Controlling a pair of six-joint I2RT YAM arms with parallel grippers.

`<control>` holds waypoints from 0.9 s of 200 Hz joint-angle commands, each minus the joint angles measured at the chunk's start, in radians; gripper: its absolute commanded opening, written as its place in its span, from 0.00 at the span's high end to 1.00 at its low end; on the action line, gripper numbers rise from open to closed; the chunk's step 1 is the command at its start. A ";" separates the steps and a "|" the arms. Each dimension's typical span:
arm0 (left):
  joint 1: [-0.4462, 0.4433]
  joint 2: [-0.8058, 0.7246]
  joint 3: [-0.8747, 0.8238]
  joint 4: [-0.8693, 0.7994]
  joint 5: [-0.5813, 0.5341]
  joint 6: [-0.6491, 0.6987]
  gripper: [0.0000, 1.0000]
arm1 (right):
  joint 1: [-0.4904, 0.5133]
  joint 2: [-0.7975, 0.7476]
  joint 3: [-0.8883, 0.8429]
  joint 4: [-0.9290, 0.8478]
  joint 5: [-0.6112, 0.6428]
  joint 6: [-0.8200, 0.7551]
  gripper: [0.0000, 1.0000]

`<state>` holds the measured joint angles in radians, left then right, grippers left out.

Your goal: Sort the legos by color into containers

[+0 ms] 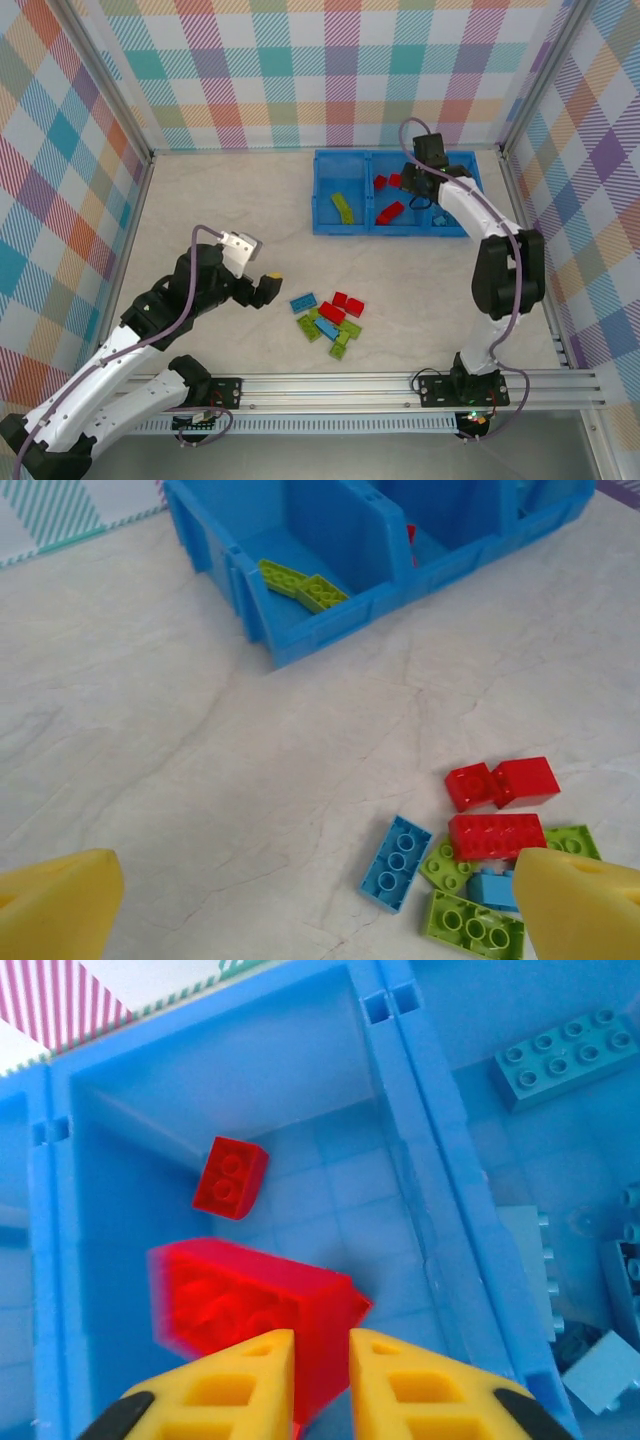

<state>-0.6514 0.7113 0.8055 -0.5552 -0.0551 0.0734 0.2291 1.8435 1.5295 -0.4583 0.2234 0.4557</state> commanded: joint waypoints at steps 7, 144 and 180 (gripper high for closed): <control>0.022 -0.011 0.020 -0.014 -0.024 -0.036 0.00 | 0.001 0.015 0.080 -0.065 0.003 -0.012 0.70; 0.072 0.262 0.129 -0.143 0.011 -0.678 0.03 | 0.319 -0.527 -0.413 -0.005 -0.596 0.068 0.42; 0.044 0.407 0.071 -0.057 0.090 -0.827 0.04 | 0.463 -0.572 -0.488 -0.078 -0.522 0.055 0.40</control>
<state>-0.5900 1.0496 0.9062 -0.6243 -0.0113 -0.5621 0.6445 1.3037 1.0985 -0.4603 -0.3080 0.5304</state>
